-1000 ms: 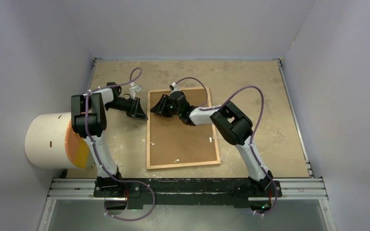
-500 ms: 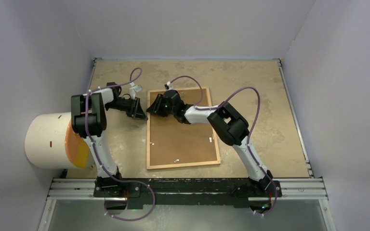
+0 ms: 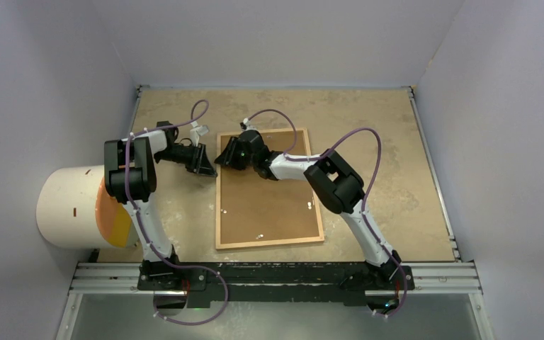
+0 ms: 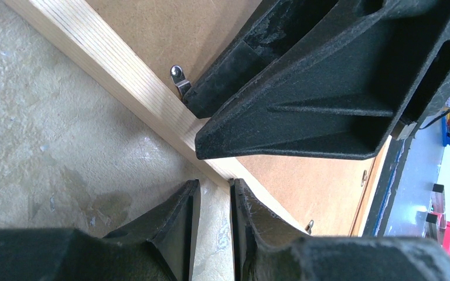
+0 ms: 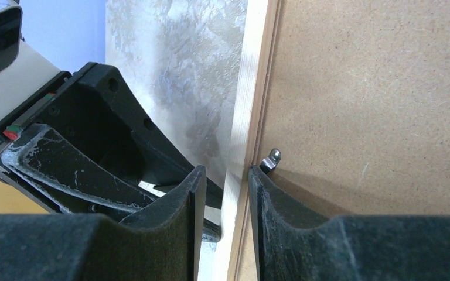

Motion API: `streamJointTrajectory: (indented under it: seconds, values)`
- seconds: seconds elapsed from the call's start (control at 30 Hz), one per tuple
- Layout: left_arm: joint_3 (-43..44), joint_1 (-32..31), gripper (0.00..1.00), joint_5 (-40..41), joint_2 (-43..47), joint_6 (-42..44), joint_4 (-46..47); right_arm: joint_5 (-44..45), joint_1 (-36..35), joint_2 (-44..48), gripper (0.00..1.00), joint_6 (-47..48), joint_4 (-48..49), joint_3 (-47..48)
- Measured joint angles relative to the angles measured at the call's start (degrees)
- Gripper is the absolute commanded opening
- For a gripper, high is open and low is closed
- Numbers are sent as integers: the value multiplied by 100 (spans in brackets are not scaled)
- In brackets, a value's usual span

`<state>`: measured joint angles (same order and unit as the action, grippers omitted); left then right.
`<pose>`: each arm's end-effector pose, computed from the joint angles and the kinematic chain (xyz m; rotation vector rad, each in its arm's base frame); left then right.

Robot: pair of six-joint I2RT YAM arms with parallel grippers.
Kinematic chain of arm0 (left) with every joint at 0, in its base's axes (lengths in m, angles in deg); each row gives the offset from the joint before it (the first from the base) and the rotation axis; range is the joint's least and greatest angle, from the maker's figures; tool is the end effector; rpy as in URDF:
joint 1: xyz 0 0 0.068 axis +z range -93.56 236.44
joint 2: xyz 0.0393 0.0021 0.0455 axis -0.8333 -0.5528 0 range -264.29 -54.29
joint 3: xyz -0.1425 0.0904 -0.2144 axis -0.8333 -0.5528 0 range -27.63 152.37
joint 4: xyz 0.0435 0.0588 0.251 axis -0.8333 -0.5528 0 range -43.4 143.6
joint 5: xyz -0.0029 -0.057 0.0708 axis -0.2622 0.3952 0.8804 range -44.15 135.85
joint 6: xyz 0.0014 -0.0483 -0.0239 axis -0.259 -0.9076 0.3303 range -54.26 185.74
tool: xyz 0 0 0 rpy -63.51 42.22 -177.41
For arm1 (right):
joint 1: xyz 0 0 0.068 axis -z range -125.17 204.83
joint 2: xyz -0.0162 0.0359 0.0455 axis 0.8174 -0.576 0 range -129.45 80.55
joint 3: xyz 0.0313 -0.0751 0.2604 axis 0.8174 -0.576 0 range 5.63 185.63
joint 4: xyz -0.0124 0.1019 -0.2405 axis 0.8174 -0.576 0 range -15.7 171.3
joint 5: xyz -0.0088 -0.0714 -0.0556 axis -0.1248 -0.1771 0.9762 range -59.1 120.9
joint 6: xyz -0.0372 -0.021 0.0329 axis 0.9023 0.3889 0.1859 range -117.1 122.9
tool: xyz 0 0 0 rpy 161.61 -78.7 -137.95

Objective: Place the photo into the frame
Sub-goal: Install the photo frame at the center of the board.

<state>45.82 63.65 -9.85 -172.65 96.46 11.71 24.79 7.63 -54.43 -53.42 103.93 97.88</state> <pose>0.3673 0.0168 0.1215 0.5462 2.4442 -1.2287 0.3573 0.3915 0.1405 0.0910 2.1512 1.2519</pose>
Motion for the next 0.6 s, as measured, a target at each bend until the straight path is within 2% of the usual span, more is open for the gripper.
streamJointTrajectory:
  seconds: [0.1, 0.3, 0.43, 0.6]
  values:
    - [-7, 0, 26, 2, 13, 37, 0, -133, 28, 4, 41, 26, 127, -72]
    - [-20, -31, 27, 149, 96, 195, -114, -363, 153, 463, 60, 94, 118, -525]
    - [-136, -61, 27, 472, 267, 468, -269, -372, 398, 1397, 71, 195, 35, -1252]
    - [-431, -131, 28, 881, 614, 817, -306, -129, 1226, 2625, 82, 337, -44, -2181]
